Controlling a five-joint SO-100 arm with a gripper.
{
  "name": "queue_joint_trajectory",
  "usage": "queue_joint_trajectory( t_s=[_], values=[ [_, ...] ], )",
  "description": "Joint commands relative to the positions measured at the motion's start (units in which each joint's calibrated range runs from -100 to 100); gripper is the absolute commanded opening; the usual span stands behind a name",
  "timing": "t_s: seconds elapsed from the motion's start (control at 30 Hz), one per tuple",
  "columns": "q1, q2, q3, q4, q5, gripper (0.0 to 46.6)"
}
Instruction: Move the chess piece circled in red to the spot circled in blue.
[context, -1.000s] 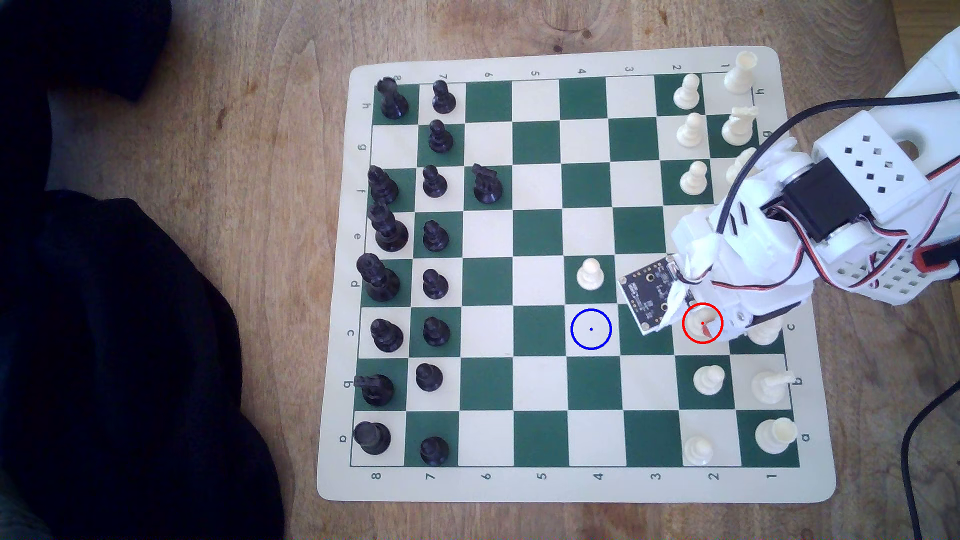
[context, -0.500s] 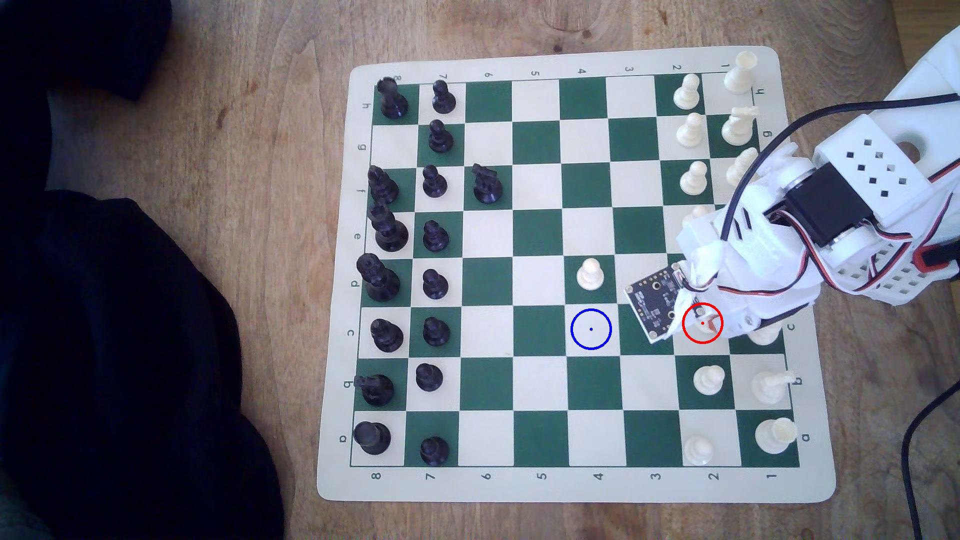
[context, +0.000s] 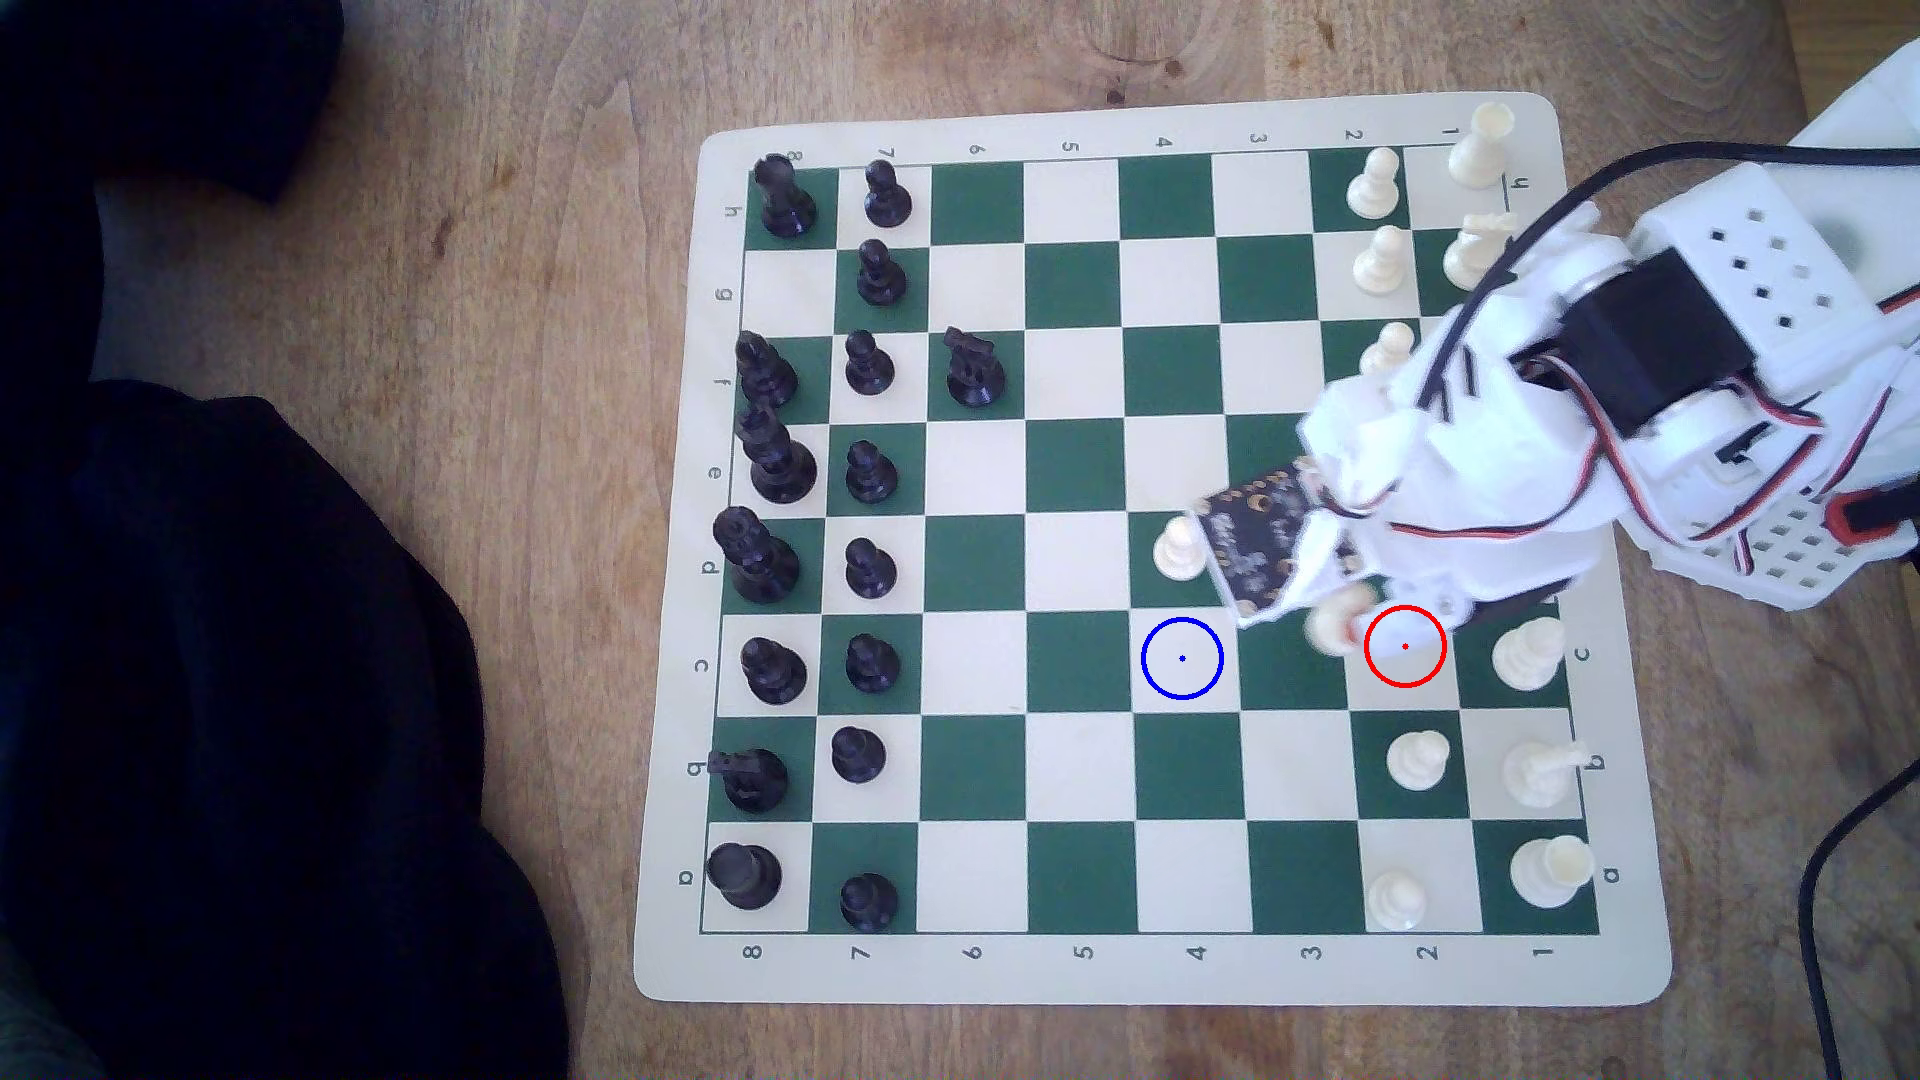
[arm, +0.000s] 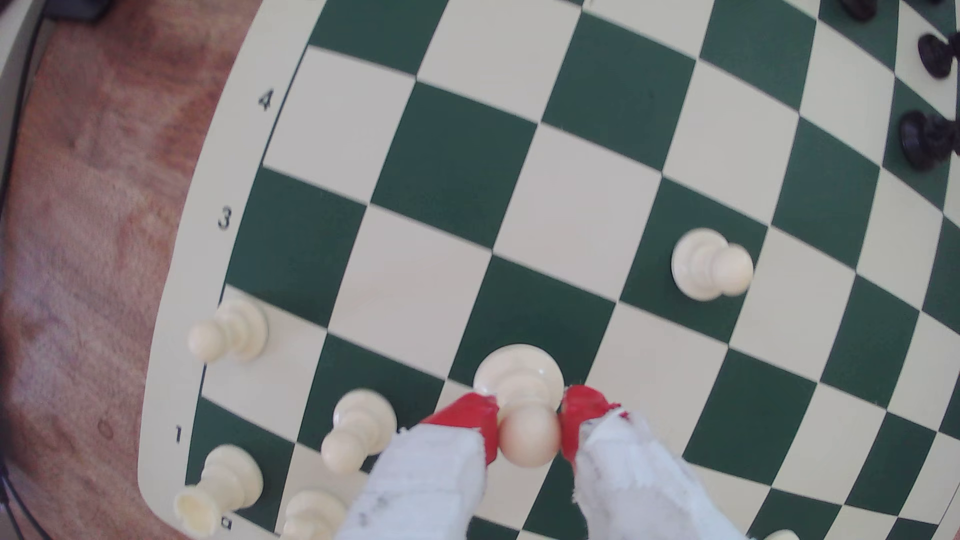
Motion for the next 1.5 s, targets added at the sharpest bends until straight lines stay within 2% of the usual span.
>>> queue_joint_trajectory(
  t_s=[0.0, 0.3, 0.57, 1.1, 1.17, 1.3, 1.47],
  values=[
    [2.73, 8.58, -6.05, -7.03, 0.10, 0.3],
    [3.43, 21.06, -14.57, -11.78, -0.15, 0.3],
    [4.45, 28.62, -16.11, -13.41, 0.10, 0.3],
    [3.43, 30.74, -15.84, -13.66, -0.15, 0.3],
    [3.35, 30.99, -15.66, -13.58, -0.24, 2.7],
    [3.51, 30.99, -16.11, -9.97, -0.49, 14.8],
    [3.98, 28.45, -16.29, -5.22, -0.59, 18.1]
  ],
)
